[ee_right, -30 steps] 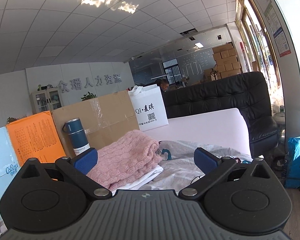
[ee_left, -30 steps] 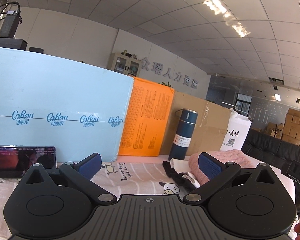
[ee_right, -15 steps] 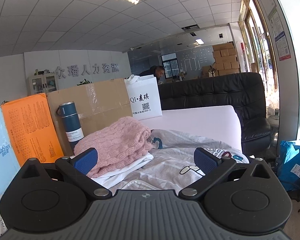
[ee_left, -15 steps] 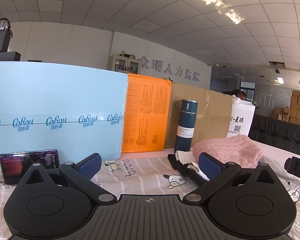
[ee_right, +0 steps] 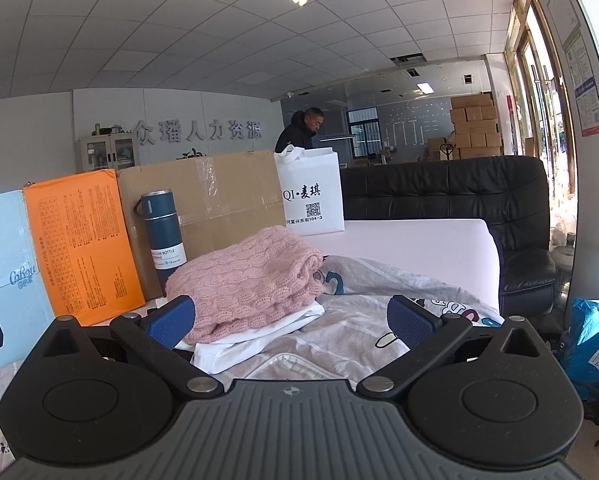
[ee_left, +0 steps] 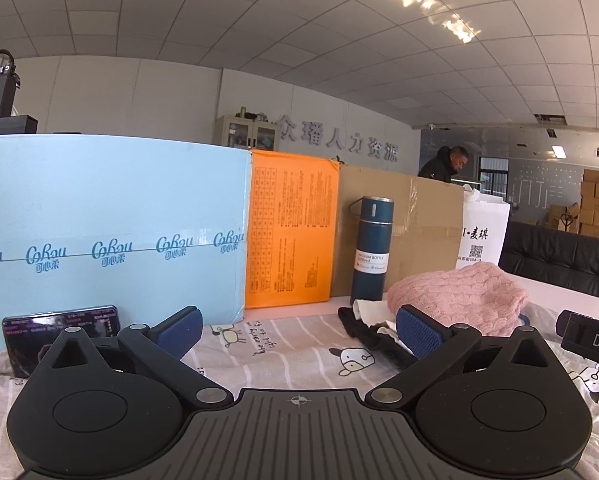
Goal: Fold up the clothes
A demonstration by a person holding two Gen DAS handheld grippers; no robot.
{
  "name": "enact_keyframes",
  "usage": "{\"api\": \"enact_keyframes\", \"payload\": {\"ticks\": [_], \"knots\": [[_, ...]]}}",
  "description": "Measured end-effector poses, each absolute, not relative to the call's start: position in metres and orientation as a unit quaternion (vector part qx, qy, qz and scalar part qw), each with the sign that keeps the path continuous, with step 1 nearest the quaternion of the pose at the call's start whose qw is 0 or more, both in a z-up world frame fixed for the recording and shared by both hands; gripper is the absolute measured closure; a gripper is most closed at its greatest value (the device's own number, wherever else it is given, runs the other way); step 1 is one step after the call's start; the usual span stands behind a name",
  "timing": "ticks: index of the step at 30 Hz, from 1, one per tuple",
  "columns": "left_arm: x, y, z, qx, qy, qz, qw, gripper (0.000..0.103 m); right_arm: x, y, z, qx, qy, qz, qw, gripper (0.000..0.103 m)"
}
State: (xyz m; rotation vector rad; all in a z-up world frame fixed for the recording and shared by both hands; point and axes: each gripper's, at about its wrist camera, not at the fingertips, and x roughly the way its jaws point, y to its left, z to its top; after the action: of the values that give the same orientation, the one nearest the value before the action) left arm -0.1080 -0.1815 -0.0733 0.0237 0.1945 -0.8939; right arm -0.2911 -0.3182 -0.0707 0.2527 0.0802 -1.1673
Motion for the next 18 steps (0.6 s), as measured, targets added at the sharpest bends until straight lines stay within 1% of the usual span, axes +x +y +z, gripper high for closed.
{"api": "enact_keyframes", "payload": {"ticks": [8,18], "knots": [[-0.099,-0.188,-0.081,0.032,0.115,-0.41,0.904,0.0,-0.286,-0.329,-0.078,0.128,0.066,-0.524,0.839,0.0],[-0.103,-0.195,-0.088,0.06,0.114,-0.41,0.903,0.0,-0.281,-0.339,-0.087,0.137,0.089,-0.518,0.84,0.0]]}}
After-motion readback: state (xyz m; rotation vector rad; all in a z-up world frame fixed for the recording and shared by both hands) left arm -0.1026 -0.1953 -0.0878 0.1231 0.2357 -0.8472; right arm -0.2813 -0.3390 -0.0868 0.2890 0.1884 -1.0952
